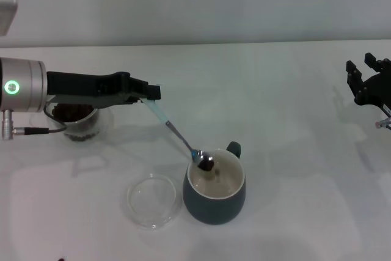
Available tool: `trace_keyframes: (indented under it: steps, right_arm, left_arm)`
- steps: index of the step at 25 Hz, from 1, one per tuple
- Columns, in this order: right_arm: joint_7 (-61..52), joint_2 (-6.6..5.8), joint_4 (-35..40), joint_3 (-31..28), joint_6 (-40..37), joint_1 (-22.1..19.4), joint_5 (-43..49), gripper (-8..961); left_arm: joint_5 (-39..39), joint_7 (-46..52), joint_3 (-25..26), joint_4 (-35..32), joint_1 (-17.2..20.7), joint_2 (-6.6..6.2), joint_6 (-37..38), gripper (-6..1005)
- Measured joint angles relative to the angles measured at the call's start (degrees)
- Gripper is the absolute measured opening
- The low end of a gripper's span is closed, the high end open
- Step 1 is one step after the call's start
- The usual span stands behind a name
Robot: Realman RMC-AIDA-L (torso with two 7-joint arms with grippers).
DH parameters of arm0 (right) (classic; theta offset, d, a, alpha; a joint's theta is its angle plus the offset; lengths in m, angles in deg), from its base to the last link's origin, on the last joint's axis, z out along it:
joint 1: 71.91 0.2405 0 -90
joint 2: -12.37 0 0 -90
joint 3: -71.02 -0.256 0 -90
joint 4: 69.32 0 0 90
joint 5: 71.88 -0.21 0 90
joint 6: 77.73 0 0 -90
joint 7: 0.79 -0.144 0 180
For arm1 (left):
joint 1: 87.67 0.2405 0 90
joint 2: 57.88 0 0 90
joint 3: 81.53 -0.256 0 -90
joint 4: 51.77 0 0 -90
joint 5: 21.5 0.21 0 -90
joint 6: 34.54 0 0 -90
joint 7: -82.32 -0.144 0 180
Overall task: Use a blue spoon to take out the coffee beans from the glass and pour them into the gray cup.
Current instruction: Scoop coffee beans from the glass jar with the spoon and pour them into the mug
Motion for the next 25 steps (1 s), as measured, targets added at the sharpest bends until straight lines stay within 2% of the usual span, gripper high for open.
trace_keyframes:
  steps: [4,8,13,17,21,25]
  right_arm:
    - [0.0,0.0,0.0,0.0,0.0,0.0,0.0,387]
    - [-0.2,0.04,0.0,0.0,0.0,0.1,0.0,387]
    - [-0.3,0.09,0.0,0.0,0.0,0.1,0.0,387]
    - [-0.3,0.09,0.0,0.0,0.1,0.1,0.0,387]
    - [-0.4,0.09,0.0,0.0,0.1,0.1,-0.5,387]
    - [-0.3,0.09,0.0,0.0,0.2,0.1,-0.7,387]
  left_arm:
    - [0.0,0.0,-2.5,-5.5,1.6,0.45,0.5,136]
    - [1.0,-0.5,-2.7,-8.9,2.4,0.92,0.8,136]
    - [3.9,-1.7,-2.8,-10.7,2.4,1.69,0.9,135]
    - [7.5,-2.0,-2.8,-14.6,2.8,3.02,0.8,135]
    - [8.4,-2.3,-2.3,-15.9,3.0,3.56,0.8,135]
    - [8.0,-3.1,-0.8,-15.9,3.1,3.57,0.7,135]
